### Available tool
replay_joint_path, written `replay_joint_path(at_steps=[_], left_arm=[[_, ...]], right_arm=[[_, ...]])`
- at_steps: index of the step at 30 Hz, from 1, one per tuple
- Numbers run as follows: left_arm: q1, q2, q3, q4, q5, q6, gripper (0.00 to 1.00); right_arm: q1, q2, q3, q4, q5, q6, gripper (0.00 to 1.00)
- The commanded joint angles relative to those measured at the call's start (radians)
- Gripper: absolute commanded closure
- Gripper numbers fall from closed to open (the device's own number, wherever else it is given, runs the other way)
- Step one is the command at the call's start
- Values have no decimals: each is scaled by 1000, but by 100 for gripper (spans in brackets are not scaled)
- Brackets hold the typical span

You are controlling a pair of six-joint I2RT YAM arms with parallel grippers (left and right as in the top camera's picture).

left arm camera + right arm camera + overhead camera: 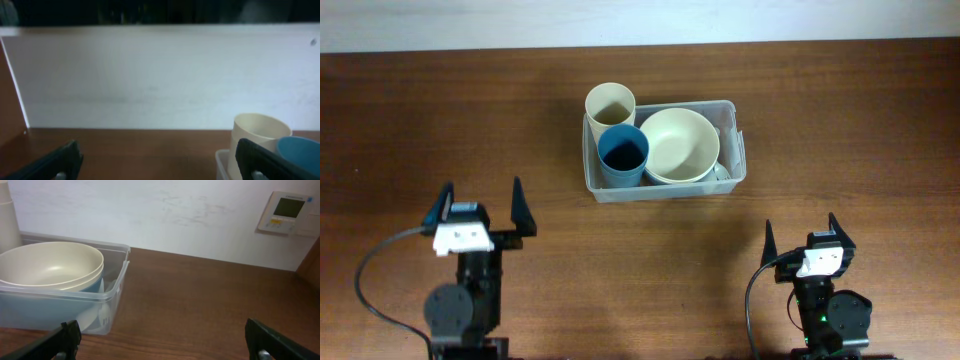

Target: Pack container

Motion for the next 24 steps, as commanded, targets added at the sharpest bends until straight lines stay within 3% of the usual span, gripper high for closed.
replay_joint_path(at_steps=[1, 12, 24], left_arm=[[3, -110, -89, 59, 11, 15, 0], [4, -343, -223, 66, 11, 15, 0], [38, -439, -286, -12, 10, 15, 0]], right_arm=[[-6, -10, -7, -5, 12, 4, 1], [-6, -10, -7, -5, 12, 4, 1], [-6, -10, -7, -5, 12, 4, 1]])
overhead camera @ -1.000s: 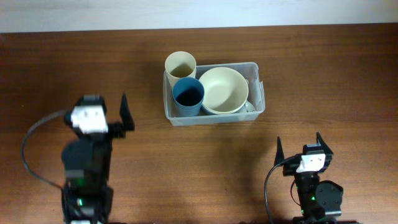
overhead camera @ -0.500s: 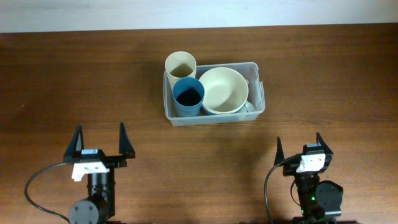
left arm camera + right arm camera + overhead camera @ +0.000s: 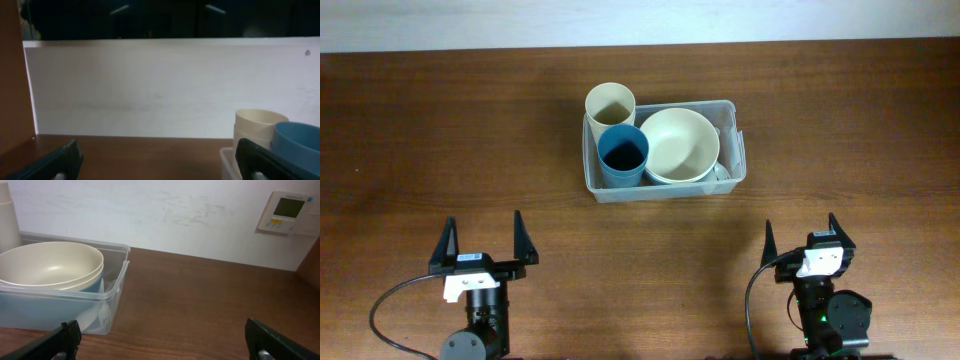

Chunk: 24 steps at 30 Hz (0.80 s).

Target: Pack container

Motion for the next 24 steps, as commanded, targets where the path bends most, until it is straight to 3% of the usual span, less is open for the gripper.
replay_joint_path(at_steps=[1, 18, 24], left_arm=[[17, -42, -6, -47, 10, 15, 0], [29, -58, -6, -382, 11, 15, 0], [29, -58, -6, -394, 18, 15, 0]], right_arm=[[-6, -10, -7, -5, 12, 4, 1], [-6, -10, -7, -5, 12, 3, 1], [-6, -10, -7, -5, 12, 3, 1]])
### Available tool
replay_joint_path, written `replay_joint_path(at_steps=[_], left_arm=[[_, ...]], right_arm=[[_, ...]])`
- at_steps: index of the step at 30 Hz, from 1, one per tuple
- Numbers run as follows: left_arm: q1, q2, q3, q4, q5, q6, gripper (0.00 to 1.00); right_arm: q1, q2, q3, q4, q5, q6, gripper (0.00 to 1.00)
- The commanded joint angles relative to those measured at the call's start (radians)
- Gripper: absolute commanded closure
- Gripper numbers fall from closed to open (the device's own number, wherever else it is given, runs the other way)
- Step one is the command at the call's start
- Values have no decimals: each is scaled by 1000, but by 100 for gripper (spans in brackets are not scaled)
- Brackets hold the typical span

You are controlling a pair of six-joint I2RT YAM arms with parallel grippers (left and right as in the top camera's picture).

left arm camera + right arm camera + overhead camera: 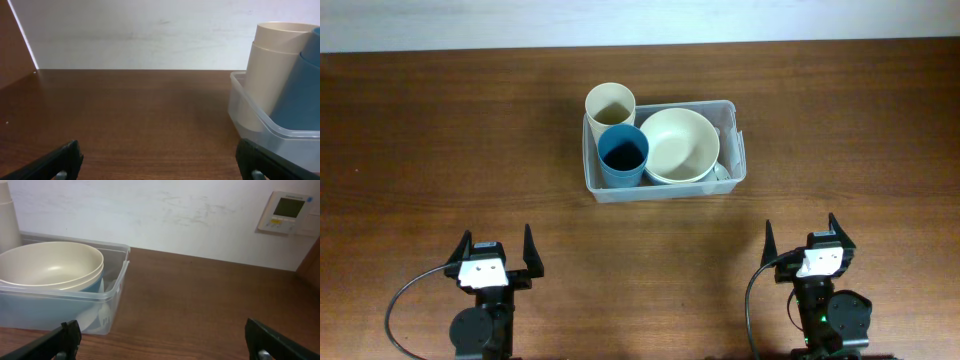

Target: Pack container

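A clear plastic container (732,170) stands at the table's middle back. Inside it are a cream cup (610,106), a blue cup (623,155) and a cream bowl (681,145) stacked on a blue one, with white cutlery (102,315) under the bowls. My left gripper (497,256) is open near the front left, nothing between its fingers. At the front right my right gripper (801,241) is open too and empty. Both stand well short of the container (260,122), which shows in the right wrist view as well (117,287).
Bare brown wooden table (440,130) lies all round the container. A white wall (175,215) runs along the back edge, with a small wall panel (287,212) at the right.
My left gripper has drawn back a little toward the front edge and tipped down level; its camera now looks along the table instead of up at the wall. The right arm is unchanged.
My left gripper stood open at the front left, raised further forward. Then it was lower and nearer the front edge, and now it rests folded at the front. The right gripper and the packed container stayed the same throughout.
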Motion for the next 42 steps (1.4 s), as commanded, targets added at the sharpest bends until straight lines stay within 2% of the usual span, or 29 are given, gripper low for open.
replay_joint_path(at_steps=[1, 42], left_arm=[[4, -8, -2, -6, 14, 15, 0], [4, -8, -2, -6, 14, 15, 0]], right_arm=[[-6, -10, -7, -5, 12, 4, 1], [-6, -10, -7, -5, 12, 4, 1]])
